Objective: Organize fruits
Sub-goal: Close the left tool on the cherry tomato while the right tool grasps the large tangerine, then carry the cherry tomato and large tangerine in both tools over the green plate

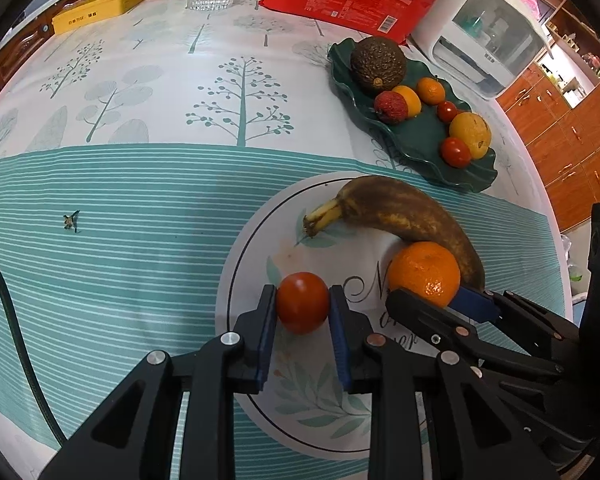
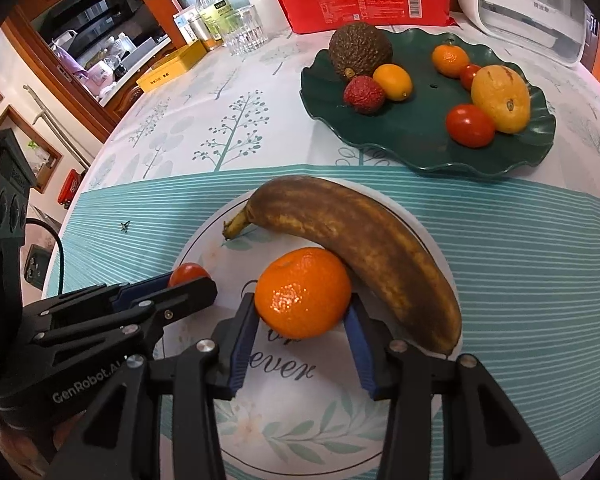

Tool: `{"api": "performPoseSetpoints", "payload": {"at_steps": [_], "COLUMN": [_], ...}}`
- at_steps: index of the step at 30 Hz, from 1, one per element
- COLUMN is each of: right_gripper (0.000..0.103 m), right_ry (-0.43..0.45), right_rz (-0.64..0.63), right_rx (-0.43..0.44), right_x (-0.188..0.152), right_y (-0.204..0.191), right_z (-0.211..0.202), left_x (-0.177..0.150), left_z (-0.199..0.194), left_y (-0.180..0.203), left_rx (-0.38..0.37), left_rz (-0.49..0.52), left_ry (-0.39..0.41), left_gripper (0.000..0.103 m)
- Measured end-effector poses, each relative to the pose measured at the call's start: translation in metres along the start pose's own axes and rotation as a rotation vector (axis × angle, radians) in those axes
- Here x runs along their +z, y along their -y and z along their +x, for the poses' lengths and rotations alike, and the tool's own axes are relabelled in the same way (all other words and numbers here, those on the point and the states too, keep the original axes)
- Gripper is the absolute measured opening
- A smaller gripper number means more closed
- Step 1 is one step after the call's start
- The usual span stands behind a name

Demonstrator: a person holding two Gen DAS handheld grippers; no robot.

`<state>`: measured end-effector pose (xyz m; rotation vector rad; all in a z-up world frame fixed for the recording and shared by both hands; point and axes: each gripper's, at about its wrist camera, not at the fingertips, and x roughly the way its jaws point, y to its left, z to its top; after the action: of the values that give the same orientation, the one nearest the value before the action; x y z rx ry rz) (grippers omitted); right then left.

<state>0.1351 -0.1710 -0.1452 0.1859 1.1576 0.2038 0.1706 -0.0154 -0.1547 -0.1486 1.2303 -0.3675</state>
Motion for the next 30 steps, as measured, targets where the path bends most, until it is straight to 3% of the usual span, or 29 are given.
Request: {"api": "performPoseSetpoints", "payload": {"at_steps": [9,17,23,30], "right_gripper": [0.043,0.043,0.043,0.043], "right_ry": [0.025,0.118,0.221,0.326], "right_rz": [-0.012,-0.002,-0.013,-0.037], "right_rx": [0.034,0.037,0.011,-0.035], "right_x": [-0.008,-0.003,0.017,0.065], "right_y": [-0.003,0.006,0.016,0.033], "right_z": [-0.026,-0.073,-0.118,-0.164], "left_x": [-0.003,0.009,0.034,0.089], "left_z": [-0.026,-0.057,-0.081,-0.114], "left_y": [0.007,0.037,0.071,0.109], "left_rx": [-0.025,-0.063,-0.06,-0.038], "left_rz": [-0.004,0.046,0.113,0.177], "left_ry": [0.032,0.093,0.149,0.258], "left_gripper": [0.024,0.024,0.024,0.024]}}
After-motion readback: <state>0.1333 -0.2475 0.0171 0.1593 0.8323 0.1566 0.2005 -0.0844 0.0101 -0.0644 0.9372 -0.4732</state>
